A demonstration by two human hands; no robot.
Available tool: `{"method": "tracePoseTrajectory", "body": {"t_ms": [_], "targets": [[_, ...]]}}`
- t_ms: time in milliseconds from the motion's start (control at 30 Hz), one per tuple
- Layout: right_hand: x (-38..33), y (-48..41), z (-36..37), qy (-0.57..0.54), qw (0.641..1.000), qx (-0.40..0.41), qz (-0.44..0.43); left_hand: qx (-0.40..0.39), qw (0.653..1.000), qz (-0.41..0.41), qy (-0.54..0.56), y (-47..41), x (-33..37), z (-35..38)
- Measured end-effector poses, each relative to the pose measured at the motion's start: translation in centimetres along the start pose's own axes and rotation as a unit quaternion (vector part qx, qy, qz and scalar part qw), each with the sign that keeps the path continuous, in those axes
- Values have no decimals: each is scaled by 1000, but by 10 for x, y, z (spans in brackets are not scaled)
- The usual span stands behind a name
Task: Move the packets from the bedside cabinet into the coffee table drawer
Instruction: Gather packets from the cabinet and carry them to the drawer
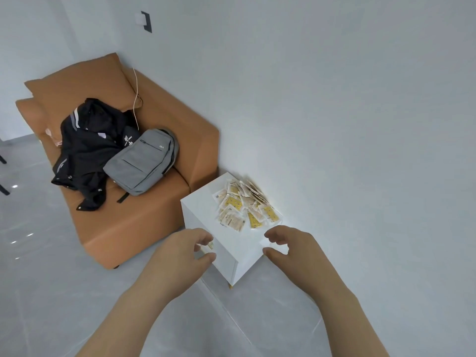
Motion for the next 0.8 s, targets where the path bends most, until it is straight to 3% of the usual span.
{"method": "tracePoseTrajectory", "body": {"t_ms": [500, 800], "targets": [[-1, -192, 44, -10, 993, -22, 113, -81, 997, 1, 1, -227, -80, -30], [36, -253, 51, 0, 982, -37, 186, -163, 987, -10, -3, -325, -103, 3]]}}
Point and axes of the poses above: each hand's wrist, its own y-axis away from the middle knuckle, its own z-axis out of the palm, x = y × z, the point moved 5 cm from there along -y, towards the middle knuckle, and after that the axes turned 2 degrees about z, right-handed, at the moved point
